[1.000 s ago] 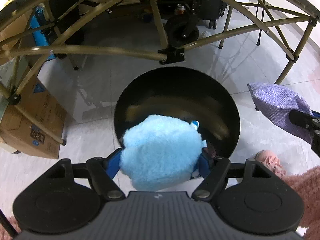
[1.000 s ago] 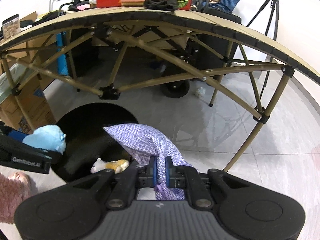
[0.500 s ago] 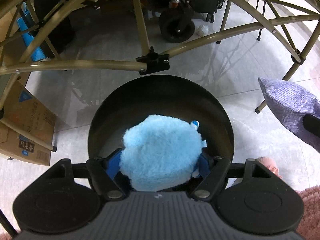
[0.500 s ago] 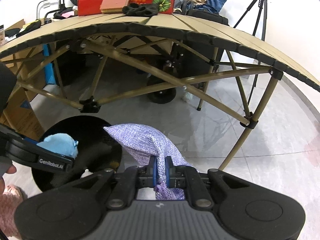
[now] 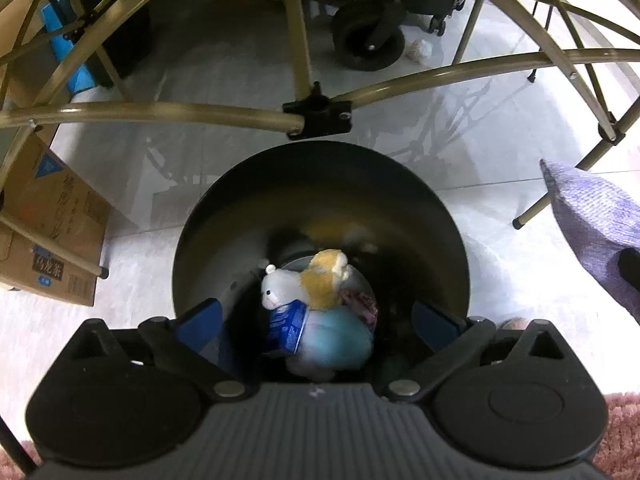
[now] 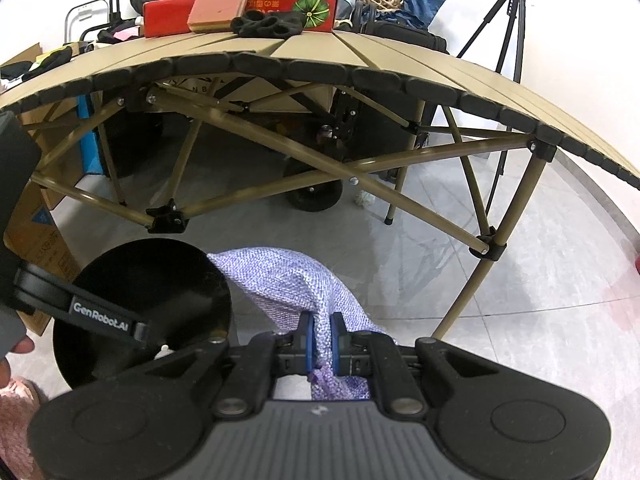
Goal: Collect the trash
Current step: 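Open the left tool over the black bin to drop the plush, then move the right tool over the bin and open it to drop the purple bag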
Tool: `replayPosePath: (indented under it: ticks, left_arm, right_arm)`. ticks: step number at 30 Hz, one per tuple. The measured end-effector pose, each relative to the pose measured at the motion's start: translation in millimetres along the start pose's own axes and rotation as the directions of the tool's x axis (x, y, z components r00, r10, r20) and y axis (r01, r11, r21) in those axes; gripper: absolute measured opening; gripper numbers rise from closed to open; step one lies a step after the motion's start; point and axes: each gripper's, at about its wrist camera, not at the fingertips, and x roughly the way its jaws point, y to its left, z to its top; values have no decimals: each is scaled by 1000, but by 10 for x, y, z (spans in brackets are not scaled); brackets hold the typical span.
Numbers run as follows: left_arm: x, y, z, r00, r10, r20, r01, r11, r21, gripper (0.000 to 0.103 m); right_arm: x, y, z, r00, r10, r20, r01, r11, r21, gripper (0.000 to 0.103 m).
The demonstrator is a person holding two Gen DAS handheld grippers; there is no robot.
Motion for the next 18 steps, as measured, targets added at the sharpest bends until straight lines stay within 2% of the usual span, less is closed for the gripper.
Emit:
replayPosePath:
  ticks: [18]
  left_arm:
    - [-114, 38, -47, 999, 28, -23, -27, 999, 31, 103]
  right_arm:
    - [-3, 57, 0, 1000, 2, 7, -2, 1000, -21, 8]
